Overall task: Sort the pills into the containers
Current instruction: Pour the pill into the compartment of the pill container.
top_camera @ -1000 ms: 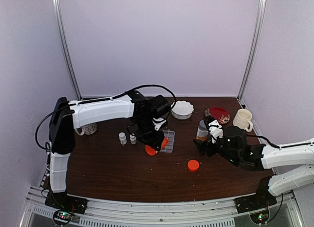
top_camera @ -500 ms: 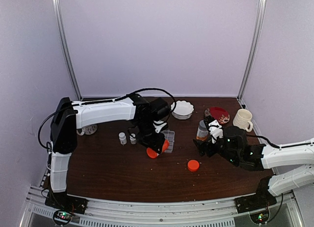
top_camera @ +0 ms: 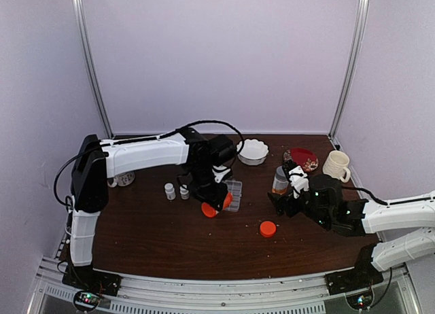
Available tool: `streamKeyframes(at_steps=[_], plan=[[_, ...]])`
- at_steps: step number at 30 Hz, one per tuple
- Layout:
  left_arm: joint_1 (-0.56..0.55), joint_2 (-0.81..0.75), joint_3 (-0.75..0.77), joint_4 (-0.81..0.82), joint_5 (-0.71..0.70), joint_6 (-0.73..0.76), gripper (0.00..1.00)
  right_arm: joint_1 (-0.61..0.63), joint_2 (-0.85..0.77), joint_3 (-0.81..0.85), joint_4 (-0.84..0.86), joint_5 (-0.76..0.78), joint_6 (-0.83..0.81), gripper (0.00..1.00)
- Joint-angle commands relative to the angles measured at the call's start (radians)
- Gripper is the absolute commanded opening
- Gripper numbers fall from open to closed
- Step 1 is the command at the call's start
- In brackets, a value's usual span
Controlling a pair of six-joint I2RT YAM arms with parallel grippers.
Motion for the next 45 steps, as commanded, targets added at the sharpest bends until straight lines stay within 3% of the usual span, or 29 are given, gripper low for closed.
streamKeyframes(at_steps=[1, 6, 10, 17, 23, 29, 35, 39, 43, 45], plan=[[0.003, 0.022, 0.059, -0.049, -0.036, 0.015, 0.00, -0.005, 0.004, 0.024, 0.002, 0.023, -0.001, 0.92], [0.016, -0.049, -0.055, 0.140, 0.172, 0.014, 0.00, -0.005, 0.007, 0.027, 0.002, 0.020, -0.003, 0.92], [0.018, -0.004, 0.010, 0.013, 0.018, -0.003, 0.00, -0.005, 0.005, 0.025, 0.002, 0.020, -0.002, 0.92], [0.018, -0.013, 0.003, 0.031, 0.044, 0.004, 0.00, -0.005, 0.007, 0.027, 0.001, 0.017, -0.003, 0.92], [0.020, -0.018, -0.028, 0.091, 0.148, 0.009, 0.00, -0.005, 0.005, 0.027, 0.001, 0.018, -0.003, 0.92], [0.020, 0.023, 0.063, -0.108, -0.136, -0.016, 0.00, -0.005, 0.003, 0.025, 0.000, 0.018, -0.003, 0.92], [0.020, -0.043, -0.048, 0.104, 0.149, 0.004, 0.00, -0.005, 0.007, 0.030, -0.001, 0.019, -0.004, 0.92], [0.019, 0.000, 0.007, -0.011, -0.005, -0.015, 0.00, -0.005, 0.004, 0.025, -0.001, 0.022, -0.003, 0.92], [0.020, -0.021, -0.019, 0.051, 0.088, 0.001, 0.00, -0.005, 0.007, 0.028, -0.001, 0.021, -0.003, 0.92], [0.020, -0.030, -0.020, 0.044, 0.027, -0.015, 0.00, -0.005, 0.008, 0.030, -0.003, 0.020, -0.004, 0.92]])
